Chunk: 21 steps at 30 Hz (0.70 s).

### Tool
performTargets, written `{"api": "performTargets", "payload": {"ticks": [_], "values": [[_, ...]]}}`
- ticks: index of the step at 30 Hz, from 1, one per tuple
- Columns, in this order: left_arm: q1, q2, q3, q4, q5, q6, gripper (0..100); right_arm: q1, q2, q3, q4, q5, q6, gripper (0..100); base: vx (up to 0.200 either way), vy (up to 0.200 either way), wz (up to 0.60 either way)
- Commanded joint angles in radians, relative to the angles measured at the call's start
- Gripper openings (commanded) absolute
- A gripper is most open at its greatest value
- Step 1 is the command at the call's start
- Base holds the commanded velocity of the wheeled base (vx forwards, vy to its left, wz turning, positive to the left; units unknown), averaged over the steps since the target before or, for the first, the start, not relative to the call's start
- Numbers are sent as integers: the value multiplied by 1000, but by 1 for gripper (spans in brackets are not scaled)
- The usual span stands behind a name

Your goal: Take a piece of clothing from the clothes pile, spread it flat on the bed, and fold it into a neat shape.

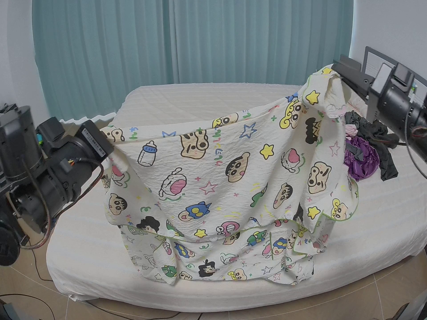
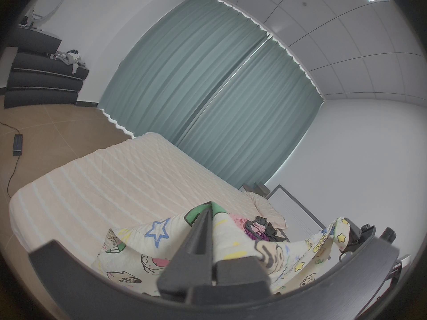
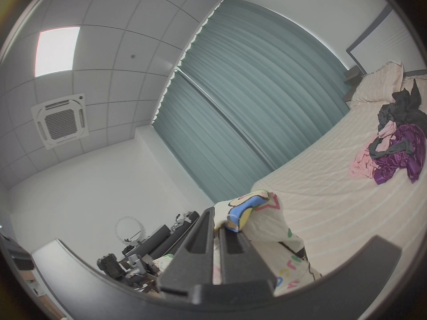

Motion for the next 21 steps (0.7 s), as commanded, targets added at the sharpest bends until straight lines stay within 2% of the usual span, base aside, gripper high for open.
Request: {"api": "performTargets", "payload": {"ticks": [1, 11, 20, 21], "values": [[67, 199, -100, -2, -43, -39, 0, -58, 234, -63, -58, 1, 0, 0, 200, 0, 0], [112, 448, -240, -6, -65, -39, 0, -101, 423, -111, -126, -5, 3, 0, 200, 0, 0], [163, 661, -367, -5, -59, -55, 0, -122, 559, -173, -127, -43, 6, 0, 0, 0, 0], [169, 678, -382, -3, -60, -55, 0, -122, 572, -183, -127, -50, 6, 0, 200, 0, 0]]}}
